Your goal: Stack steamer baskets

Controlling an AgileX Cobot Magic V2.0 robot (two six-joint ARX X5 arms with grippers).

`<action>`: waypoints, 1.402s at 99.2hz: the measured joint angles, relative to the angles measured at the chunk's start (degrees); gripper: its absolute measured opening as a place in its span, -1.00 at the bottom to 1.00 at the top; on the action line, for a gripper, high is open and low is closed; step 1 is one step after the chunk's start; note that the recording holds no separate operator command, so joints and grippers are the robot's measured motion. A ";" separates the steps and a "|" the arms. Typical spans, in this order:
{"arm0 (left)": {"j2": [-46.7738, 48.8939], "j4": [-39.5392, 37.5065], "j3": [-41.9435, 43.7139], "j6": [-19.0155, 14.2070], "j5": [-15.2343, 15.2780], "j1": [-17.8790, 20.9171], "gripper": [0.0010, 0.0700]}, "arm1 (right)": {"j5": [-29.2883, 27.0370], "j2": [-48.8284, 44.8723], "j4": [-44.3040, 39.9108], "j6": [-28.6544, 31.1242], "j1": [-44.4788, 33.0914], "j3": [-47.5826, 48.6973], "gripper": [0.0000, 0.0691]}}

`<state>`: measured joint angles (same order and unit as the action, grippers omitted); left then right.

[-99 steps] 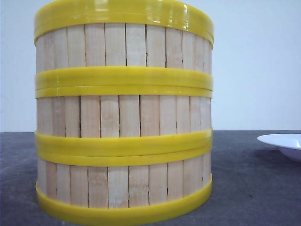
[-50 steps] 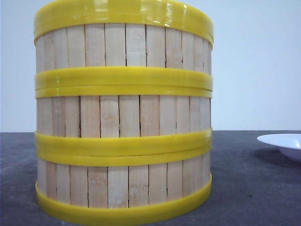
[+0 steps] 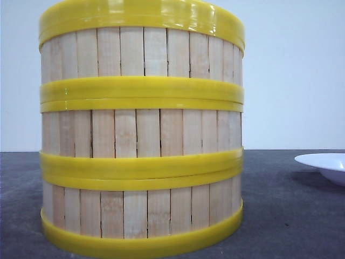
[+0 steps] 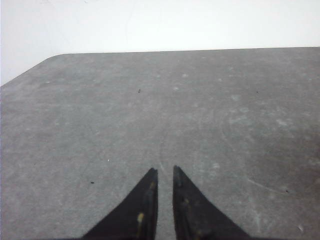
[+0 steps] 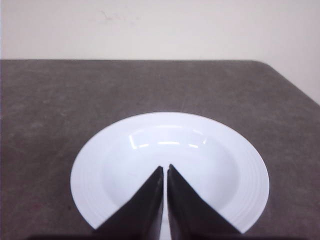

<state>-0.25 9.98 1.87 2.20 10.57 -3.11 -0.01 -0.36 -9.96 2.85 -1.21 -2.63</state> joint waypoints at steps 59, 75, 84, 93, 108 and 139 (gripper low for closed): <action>0.00 0.00 0.00 0.00 0.00 0.00 -0.94 | 0.02 0.02 0.24 0.42 -0.02 1.73 -0.98; 0.00 0.00 0.00 0.00 0.00 0.00 -0.94 | 0.02 0.02 0.26 0.42 -0.02 1.73 -0.98; 0.00 0.00 0.00 0.00 0.00 0.00 -0.94 | 0.02 0.02 0.26 0.42 -0.02 1.73 -0.98; 0.00 0.00 0.00 0.00 0.00 0.00 -0.94 | 0.02 0.02 0.24 0.42 -0.02 1.73 -0.98; 0.00 0.00 0.00 0.00 0.00 0.00 -0.94 | 0.02 0.02 0.26 0.42 -0.02 1.73 -0.98; 0.00 0.00 0.00 0.00 0.00 0.00 -0.94 | 0.02 0.02 0.24 0.42 -0.02 1.73 -0.98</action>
<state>-0.25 9.98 1.87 2.20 10.57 -3.11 0.01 -0.34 -9.72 3.27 -1.23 -0.91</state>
